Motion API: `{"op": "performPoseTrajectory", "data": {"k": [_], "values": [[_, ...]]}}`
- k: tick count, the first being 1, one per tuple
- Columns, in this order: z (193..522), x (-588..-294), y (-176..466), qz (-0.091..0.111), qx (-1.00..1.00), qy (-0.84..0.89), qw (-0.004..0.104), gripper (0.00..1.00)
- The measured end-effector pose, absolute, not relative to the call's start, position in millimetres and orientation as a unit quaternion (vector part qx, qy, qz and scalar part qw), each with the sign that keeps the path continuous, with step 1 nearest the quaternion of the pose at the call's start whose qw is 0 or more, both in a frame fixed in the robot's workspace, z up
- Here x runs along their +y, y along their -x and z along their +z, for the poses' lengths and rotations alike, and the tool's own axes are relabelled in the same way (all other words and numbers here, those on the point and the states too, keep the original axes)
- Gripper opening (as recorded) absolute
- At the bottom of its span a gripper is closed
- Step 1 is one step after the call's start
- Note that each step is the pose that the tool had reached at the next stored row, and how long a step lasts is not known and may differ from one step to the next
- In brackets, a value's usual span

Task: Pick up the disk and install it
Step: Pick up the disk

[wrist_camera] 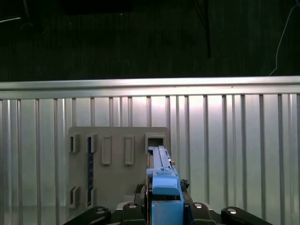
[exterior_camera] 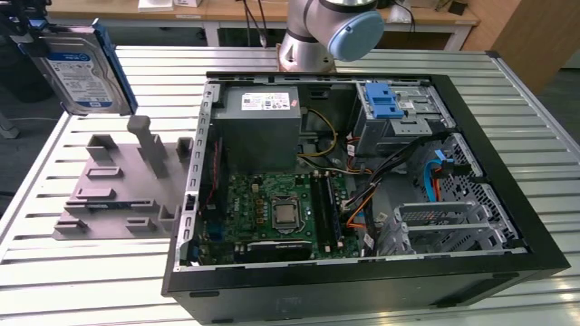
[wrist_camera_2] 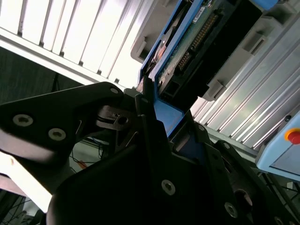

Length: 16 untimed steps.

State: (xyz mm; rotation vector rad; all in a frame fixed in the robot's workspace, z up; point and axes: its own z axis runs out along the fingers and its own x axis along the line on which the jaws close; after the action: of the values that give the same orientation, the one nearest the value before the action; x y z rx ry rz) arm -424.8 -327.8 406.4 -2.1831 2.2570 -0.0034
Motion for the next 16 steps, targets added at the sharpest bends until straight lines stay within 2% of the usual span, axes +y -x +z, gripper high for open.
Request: {"op": "performPoseTrajectory", "data": {"k": [16], "values": [[417,-328,425,-0.001,0.719,0.695,0.001,0.36]]}}
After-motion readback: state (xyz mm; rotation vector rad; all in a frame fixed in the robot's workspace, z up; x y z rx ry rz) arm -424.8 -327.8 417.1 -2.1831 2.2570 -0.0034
